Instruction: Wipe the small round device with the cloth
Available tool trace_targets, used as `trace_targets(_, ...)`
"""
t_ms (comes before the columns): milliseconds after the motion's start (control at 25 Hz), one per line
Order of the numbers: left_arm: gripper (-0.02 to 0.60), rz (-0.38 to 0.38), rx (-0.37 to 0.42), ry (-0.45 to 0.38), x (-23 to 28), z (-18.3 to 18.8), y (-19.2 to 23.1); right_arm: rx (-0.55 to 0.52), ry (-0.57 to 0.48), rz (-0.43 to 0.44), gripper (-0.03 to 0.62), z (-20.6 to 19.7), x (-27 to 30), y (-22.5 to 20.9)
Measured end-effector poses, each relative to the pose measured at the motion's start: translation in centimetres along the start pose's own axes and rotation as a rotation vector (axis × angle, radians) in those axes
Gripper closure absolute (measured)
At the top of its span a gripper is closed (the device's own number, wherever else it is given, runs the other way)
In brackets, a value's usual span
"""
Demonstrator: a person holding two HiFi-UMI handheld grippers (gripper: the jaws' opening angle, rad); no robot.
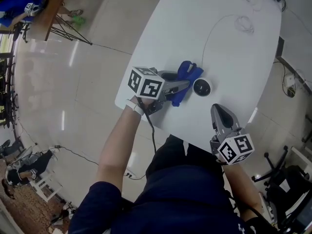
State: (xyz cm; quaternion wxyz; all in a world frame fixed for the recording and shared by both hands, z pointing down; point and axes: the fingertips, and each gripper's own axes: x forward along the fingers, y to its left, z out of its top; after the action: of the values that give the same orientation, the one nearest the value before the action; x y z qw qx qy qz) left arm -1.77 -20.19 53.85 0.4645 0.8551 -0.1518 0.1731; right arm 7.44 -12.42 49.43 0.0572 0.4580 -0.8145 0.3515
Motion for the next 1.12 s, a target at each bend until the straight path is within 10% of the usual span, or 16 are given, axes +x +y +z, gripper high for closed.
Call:
trace_targets(400, 0.454, 0.032, -0.186, -0.053, 0.0, -0.9, 1.1, -0.011, -0.049, -0.007, 0.582, 0.5, -2.1, 1.1)
trace_targets(640, 0.453, 0.259, 0.216, -0.211, -3.3, 2.4, -5.0, -0.030, -0.086, -0.023, 0.582, 0.0, -4.5, 1.6)
trace_targets(920, 0.449, 0.629, 0.905, -0.123, -1.3, -0.3, -12.1, -0.053, -0.117, -0.048, 0.582, -0.1, -7.2, 2.5)
trace_targets(1120, 0.448, 0.769, 1.163, -0.068, 1.7, -2.9, -13.8, -0.057, -0.122, -0.063, 0.582, 0.5, -7.4, 1.7)
